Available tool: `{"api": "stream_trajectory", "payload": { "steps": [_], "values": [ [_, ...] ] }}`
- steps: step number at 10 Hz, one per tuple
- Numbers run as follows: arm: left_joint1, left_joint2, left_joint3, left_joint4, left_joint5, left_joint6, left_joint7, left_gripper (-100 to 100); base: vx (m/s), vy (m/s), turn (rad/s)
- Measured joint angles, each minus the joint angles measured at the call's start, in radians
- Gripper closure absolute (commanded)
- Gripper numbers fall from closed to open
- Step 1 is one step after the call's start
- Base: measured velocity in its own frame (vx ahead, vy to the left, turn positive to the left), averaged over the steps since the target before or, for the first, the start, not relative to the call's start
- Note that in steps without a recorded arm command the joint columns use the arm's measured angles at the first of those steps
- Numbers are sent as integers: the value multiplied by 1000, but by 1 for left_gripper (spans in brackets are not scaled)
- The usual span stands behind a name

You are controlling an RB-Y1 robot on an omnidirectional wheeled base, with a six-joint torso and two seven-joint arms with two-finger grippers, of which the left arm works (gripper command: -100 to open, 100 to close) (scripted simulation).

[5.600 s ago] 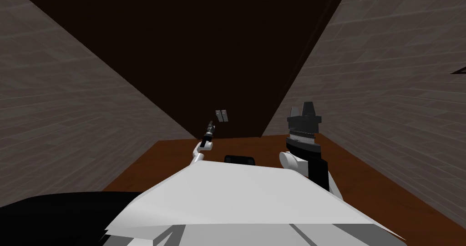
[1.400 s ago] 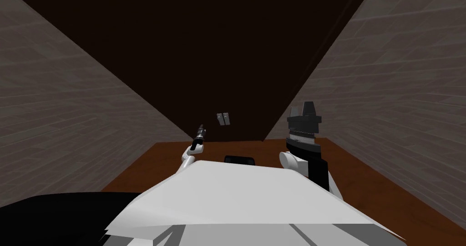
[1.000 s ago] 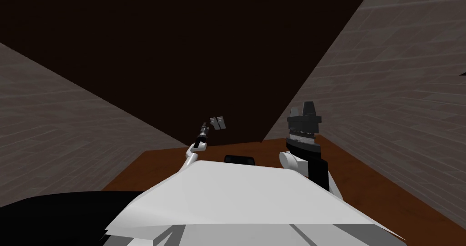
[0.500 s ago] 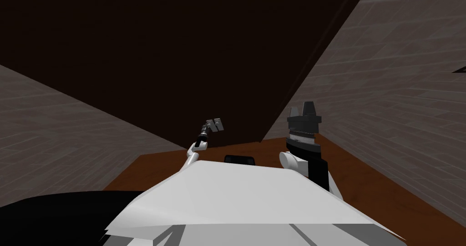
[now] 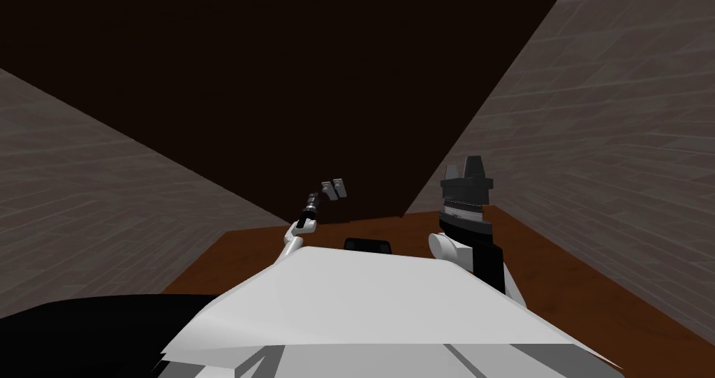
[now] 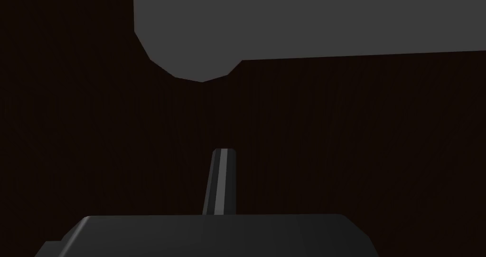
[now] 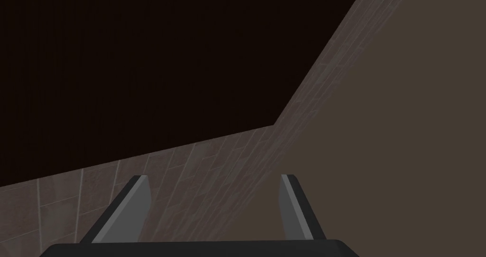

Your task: Pull the door open

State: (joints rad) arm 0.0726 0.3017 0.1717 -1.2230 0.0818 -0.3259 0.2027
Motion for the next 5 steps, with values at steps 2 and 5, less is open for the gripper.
{"api": "stream_trajectory", "payload": {
  "steps": [2,5],
  "values": [
    [11,2,-9,-10,0,-4,6,-100,-217,-31,-37],
    [16,-1,-43,-27,-3,-17,20,-100,-180,-82,-73]
  ]
}}
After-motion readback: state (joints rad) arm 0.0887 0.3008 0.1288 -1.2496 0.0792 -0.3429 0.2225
